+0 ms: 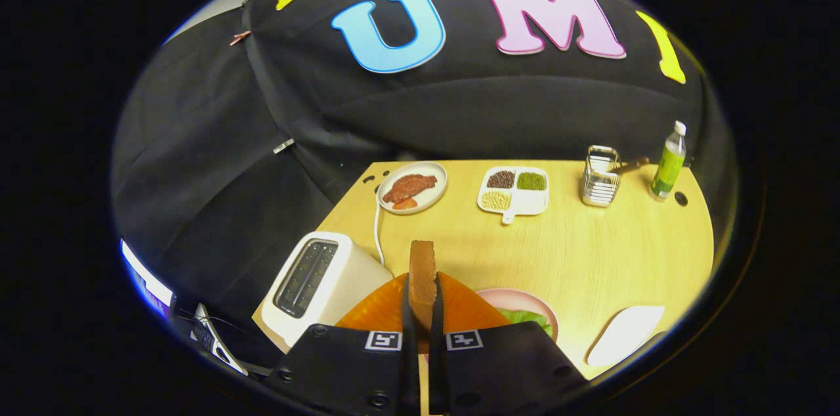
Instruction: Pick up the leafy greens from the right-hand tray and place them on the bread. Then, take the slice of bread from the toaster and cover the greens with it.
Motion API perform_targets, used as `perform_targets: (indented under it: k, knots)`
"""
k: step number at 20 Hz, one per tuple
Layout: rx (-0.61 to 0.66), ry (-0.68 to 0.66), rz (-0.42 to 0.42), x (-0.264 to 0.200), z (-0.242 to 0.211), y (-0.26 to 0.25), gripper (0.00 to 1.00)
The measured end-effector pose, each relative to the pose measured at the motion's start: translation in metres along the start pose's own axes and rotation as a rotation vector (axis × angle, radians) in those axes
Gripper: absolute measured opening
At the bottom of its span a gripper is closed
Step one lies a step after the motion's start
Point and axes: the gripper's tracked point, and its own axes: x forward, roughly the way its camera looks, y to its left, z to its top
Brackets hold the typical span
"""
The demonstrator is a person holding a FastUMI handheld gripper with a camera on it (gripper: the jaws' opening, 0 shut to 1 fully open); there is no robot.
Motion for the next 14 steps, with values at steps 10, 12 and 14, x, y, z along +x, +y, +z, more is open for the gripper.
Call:
perform_targets:
  k: [10, 12, 14]
  knots:
    - [0.125, 0.096, -0.011, 0.023, -0.069, -0.066, 0.1]
    - [0.136, 0.108, -0.041, 0.023, -0.076, -0.081, 0.13]
    - [0.142, 0.093, -0.067, 0.021, -0.078, -0.091, 0.17]
